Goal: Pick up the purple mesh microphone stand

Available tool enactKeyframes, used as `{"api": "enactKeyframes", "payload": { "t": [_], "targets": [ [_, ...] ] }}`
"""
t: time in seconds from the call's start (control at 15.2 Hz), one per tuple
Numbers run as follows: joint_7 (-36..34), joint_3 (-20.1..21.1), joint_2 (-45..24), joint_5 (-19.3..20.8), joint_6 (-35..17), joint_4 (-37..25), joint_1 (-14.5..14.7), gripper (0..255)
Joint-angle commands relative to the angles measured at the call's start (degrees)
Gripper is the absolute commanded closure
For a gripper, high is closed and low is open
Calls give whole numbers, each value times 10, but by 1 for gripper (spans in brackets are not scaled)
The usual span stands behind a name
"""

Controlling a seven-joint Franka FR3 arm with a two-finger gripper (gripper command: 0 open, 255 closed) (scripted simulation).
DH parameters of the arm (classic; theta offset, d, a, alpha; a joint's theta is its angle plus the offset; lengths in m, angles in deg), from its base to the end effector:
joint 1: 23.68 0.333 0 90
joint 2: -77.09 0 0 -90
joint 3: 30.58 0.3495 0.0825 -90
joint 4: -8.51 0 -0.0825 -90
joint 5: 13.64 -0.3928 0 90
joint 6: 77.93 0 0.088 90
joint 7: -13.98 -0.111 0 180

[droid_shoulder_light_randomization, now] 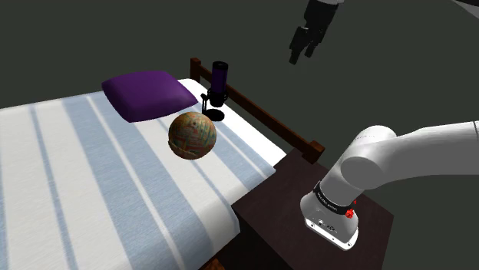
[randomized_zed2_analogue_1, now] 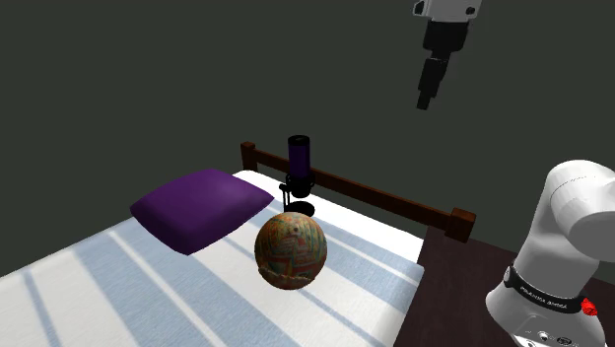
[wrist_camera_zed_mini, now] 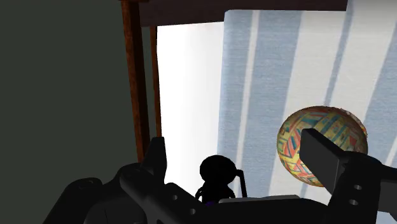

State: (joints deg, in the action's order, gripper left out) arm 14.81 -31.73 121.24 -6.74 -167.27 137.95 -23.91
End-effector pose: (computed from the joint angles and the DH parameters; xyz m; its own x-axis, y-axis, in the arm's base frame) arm 0.2957 -0.0234 0.6518 0.9976 -0.0063 0.0690 -0.0137 -0.9942 0.1069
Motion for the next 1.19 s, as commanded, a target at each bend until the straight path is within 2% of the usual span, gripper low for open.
{"api": "enactKeyframes", "payload": {
  "t": [0.0,0.53,1.12],
  "targets": [
    [0,0,0,0,0,0,0,0],
    [-197,65,-159,-41,-77,-61,-32,0],
    [-400,102,-362,-45,-126,-198,-60,0]
  ]
}}
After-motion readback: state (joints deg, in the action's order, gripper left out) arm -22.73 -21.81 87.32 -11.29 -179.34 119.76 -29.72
